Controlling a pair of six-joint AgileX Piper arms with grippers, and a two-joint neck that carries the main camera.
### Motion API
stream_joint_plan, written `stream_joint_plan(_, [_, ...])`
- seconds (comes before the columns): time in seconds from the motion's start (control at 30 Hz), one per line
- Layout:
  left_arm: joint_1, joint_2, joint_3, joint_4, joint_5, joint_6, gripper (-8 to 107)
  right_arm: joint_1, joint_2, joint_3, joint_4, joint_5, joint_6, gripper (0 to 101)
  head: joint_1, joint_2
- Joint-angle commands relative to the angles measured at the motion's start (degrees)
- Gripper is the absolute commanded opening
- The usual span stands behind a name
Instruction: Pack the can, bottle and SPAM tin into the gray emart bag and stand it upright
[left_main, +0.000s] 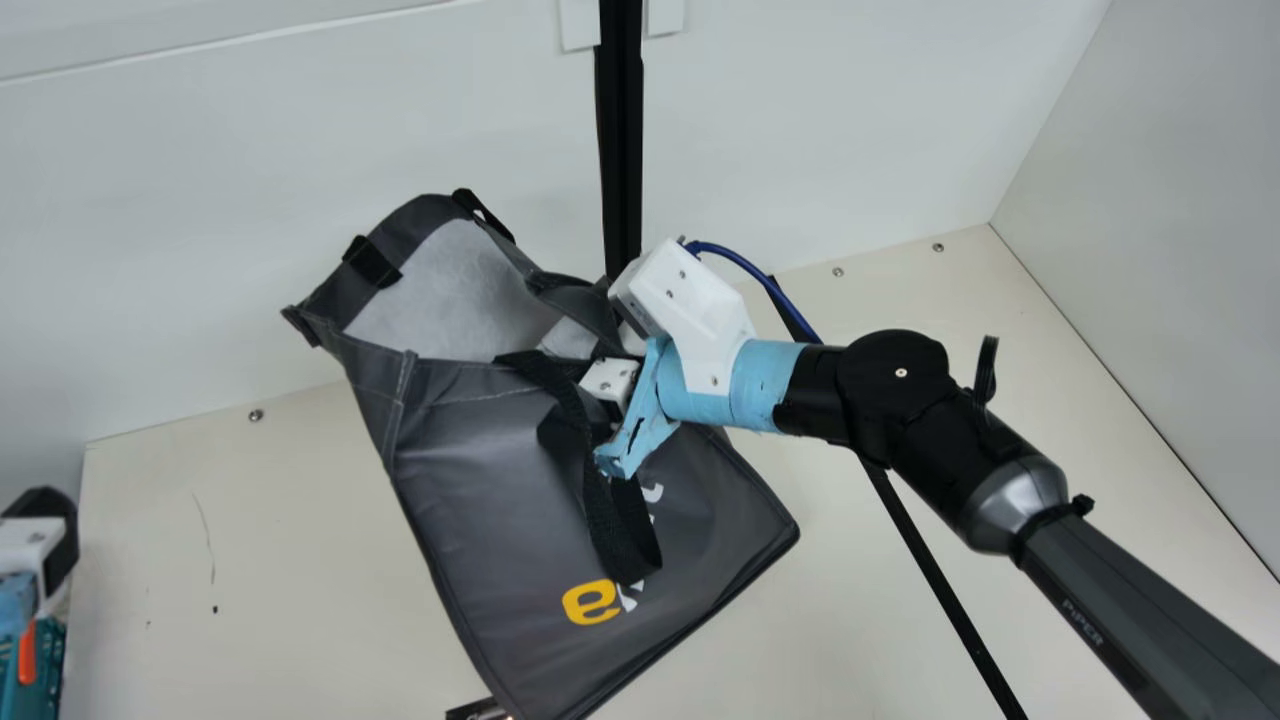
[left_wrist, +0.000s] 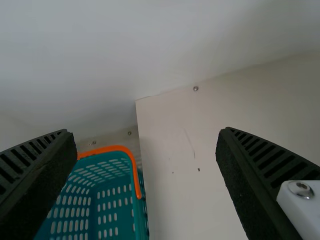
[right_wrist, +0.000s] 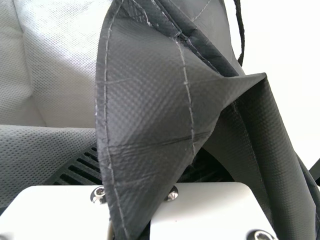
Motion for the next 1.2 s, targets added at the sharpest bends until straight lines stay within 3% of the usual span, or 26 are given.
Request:
stream_joint_plan(0.0, [0.0, 0.0, 0.0, 0.0, 0.0, 0.0, 90, 0.0, 0.0, 0.0, 0.0, 0.0, 0.0, 0, -1.3, -0.1])
stream_joint_plan(0.6, [-0.4, -0.2, 0.5, 1.9, 0.4, -0.9, 90, 0.0, 0.0, 0.0, 0.0, 0.0, 0.0, 0, -1.3, -0.1])
stream_joint_plan(0.63, [-0.4, -0.2, 0.5, 1.9, 0.4, -0.9, 90, 0.2, -1.8, 0.4, -1.8, 0.1, 2.3, 0, -1.3, -0.1])
stream_joint_plan(1.17, [-0.4, -0.2, 0.5, 1.9, 0.4, -0.9, 90, -2.7, -4.8, -0.5, -10.3, 0.8, 6.7, 0, -1.3, -0.1])
